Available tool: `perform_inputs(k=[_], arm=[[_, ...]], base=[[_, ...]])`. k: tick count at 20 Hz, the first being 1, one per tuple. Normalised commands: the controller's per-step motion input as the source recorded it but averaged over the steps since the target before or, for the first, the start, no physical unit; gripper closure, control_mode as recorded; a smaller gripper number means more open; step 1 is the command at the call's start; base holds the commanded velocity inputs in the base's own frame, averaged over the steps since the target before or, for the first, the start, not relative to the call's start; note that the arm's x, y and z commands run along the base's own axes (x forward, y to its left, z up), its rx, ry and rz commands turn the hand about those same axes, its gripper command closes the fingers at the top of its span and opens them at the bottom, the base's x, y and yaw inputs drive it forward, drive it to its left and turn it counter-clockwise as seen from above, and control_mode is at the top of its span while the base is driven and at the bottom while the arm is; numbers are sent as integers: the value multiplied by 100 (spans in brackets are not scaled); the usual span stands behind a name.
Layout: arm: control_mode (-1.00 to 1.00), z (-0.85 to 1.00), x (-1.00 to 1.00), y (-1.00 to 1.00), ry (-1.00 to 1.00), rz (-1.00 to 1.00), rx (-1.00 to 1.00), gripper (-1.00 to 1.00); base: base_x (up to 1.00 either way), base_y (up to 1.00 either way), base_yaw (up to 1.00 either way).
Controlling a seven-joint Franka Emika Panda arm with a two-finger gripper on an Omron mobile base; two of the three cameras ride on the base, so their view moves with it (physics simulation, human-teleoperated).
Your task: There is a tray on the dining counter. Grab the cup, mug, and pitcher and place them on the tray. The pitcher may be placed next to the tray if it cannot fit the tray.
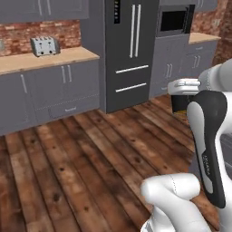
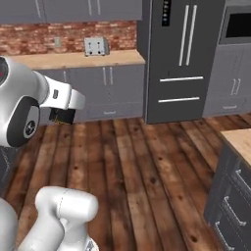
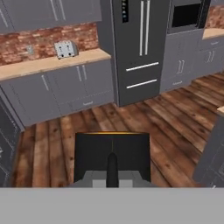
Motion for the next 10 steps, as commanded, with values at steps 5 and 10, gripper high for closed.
perform_inputs(k=[5,10], arm=[[100,0,0,0,0,0,0,100],[100,0,0,0,0,0,0,100]], base=[[100,79,-28],[100,88,-38]])
